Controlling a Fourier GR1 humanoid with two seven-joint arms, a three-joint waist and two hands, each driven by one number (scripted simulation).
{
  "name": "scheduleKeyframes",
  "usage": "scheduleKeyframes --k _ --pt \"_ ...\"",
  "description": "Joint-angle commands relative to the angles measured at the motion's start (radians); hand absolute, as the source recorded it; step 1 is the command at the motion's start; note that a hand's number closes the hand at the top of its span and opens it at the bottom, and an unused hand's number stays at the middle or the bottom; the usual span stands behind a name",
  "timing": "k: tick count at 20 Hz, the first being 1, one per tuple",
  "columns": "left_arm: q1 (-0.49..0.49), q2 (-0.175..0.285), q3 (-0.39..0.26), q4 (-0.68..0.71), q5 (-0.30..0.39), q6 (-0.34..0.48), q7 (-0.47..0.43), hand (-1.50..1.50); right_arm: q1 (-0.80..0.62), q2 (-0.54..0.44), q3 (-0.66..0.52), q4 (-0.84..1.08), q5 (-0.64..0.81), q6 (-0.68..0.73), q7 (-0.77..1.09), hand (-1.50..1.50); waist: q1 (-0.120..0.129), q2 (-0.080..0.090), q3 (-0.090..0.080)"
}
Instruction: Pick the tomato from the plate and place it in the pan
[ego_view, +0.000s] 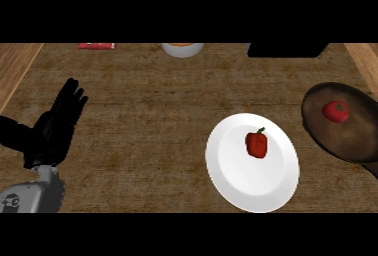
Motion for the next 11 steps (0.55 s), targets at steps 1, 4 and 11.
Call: scheduleKeyframes --k 1,4,11 --pt "0.008 0.018 0.015 -0.016 0.018 -0.02 0.007 0.0 0.093 -0.043 -0.001 0.005 -0.022 0.22 -0.153 -1.5 0.0 -0.001 0.002" --pt "-0.034 -0.009 0.011 0.031 -0.012 0.028 0.004 0.0 0.137 -0.05 0.0 -0.007 -0.04 0.244 -0.181 -1.5 -0.016 -0.001 0.001" --pt "-0.028 -0.01 0.004 0.04 -0.006 0.007 -0.004 0.0 0.189 -0.04 0.023 -0.039 -0.061 0.212 -0.205 -1.5 -0.008 -0.001 0.001"
